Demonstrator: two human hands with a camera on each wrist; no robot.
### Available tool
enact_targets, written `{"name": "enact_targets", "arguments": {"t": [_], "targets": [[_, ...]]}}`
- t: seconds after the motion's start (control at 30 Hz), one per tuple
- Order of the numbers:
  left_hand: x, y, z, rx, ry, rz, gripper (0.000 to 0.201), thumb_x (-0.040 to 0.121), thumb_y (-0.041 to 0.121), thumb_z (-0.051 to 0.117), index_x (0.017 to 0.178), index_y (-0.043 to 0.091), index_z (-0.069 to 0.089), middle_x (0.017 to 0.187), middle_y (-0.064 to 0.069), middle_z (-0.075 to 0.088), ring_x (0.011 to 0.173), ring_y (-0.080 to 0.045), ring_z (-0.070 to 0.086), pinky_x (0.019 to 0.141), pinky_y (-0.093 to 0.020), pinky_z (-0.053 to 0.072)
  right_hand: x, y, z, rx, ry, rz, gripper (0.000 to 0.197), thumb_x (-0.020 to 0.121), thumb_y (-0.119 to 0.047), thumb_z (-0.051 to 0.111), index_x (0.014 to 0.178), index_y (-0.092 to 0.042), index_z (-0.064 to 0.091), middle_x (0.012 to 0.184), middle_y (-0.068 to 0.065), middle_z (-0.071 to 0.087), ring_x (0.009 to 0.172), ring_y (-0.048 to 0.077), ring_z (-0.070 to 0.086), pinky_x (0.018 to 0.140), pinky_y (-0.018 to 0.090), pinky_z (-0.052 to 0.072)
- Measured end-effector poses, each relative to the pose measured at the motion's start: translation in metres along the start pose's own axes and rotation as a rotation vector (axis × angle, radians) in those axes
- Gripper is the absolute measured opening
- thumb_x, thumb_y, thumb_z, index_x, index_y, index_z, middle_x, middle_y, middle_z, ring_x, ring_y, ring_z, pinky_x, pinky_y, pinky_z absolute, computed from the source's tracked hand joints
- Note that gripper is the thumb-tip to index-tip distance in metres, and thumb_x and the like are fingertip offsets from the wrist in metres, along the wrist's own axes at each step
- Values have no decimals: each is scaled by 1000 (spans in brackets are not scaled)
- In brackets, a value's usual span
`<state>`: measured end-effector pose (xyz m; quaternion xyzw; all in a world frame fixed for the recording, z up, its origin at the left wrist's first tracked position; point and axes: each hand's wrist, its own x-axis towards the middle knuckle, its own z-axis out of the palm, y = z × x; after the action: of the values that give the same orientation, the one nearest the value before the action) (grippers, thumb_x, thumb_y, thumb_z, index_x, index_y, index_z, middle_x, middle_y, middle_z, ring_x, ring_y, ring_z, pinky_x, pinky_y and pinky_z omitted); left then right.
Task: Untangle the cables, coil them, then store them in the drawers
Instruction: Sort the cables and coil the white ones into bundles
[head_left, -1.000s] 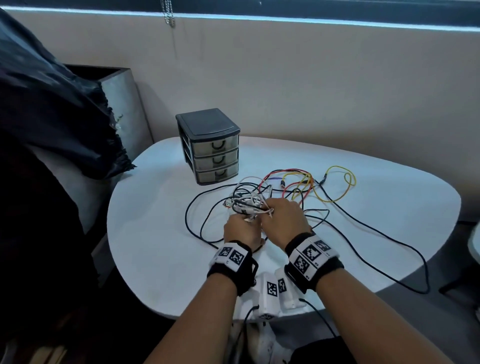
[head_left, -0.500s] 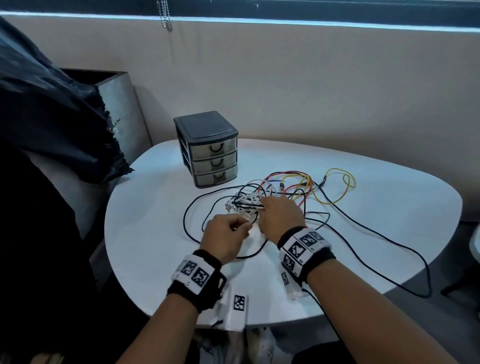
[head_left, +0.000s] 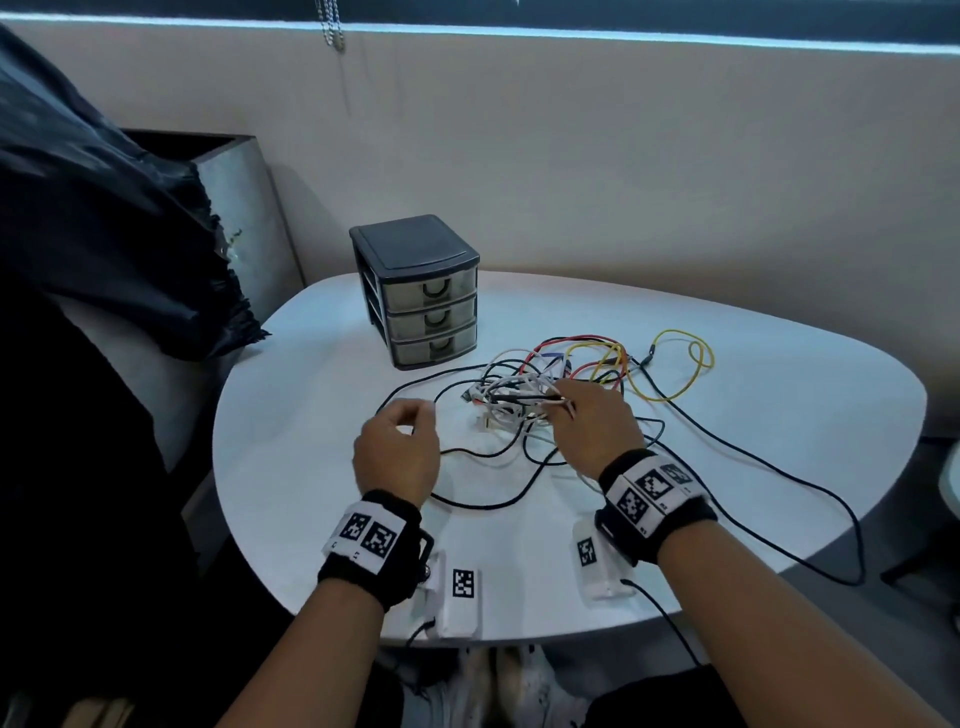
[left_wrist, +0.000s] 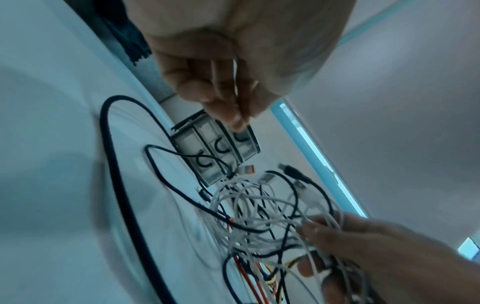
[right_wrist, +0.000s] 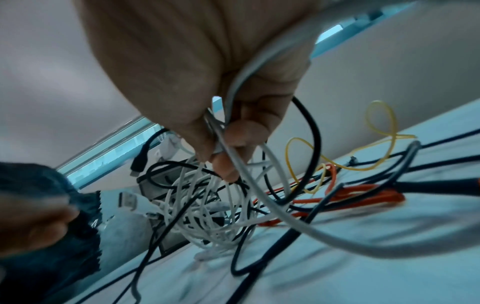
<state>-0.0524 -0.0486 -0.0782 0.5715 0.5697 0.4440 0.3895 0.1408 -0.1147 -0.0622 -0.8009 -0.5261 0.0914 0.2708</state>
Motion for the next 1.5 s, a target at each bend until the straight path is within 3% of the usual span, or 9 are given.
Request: {"name": "enact_targets", "arguments": {"t": [0.17,0.3,0.47,0.6,0.9,1.0,1.27,1.37,1.5], "targets": [[24,-16,8,-96,-61,-135,19,97,15,52,104,19,69,107,-3,72,101,-22,66,97,-34,50,-4,20,-10,150,-53,-20,23,94,-21,54,74,-31,55,77,-7,61,76,23,60,66,34,46],[27,-22,16,-61,-162,-102,23,99,11,51,112,12,70,112,-7,71,108,-21,65,103,-35,48,-13,31,-15,335,-104,-7,22,96,-12,51,86,-24,67,79,-2,67,66,15,67,62,32,54],[19,-21,21,-128,-392,-203,22,101,10,53,114,6,70,83,-5,72,51,-8,61,50,-15,44,-20,42,-13,388,-125,-19,25,97,-11,50,91,-25,70,84,-1,70,80,15,69,75,39,58],[12,-12,18,-161,-526,-277,22,97,17,62,116,26,67,85,-7,75,40,-13,58,46,-19,49,-21,42,-11,399,-162,-13,26,96,-10,53,94,-28,71,88,-2,71,88,16,69,81,42,58],[10,-23,36,-218,-480,-455,23,103,12,49,120,2,62,102,-19,71,48,-15,65,39,-24,50,-23,47,-16,452,-213,-26,21,97,-8,53,93,-19,70,88,8,68,90,29,67,74,37,60],[11,-22,35,-305,-448,-474,12,100,16,56,104,10,66,109,-16,71,56,-14,68,43,-25,52,-23,48,-17,462,-217,-24,22,97,-7,52,90,-18,69,88,11,68,90,30,66,72,35,59],[14,-16,27,-296,-395,-445,14,92,25,69,89,12,74,89,-4,76,66,-21,72,60,-29,52,-20,46,-15,401,-227,-43,21,97,-10,55,91,-24,70,83,2,68,84,27,65,76,40,58],[15,-15,29,-164,-297,-377,19,90,17,69,73,11,74,73,-2,75,56,-17,70,57,-27,53,-20,43,-15,325,-219,-66,21,97,-11,56,96,-26,70,84,-10,68,82,14,64,79,36,57],[19,-18,25,151,-154,-231,22,82,21,65,63,14,74,63,2,71,68,-24,68,69,-28,56,-21,36,-18,164,-165,-121,26,96,-9,52,109,-21,71,80,0,67,70,16,58,67,28,48]]}}
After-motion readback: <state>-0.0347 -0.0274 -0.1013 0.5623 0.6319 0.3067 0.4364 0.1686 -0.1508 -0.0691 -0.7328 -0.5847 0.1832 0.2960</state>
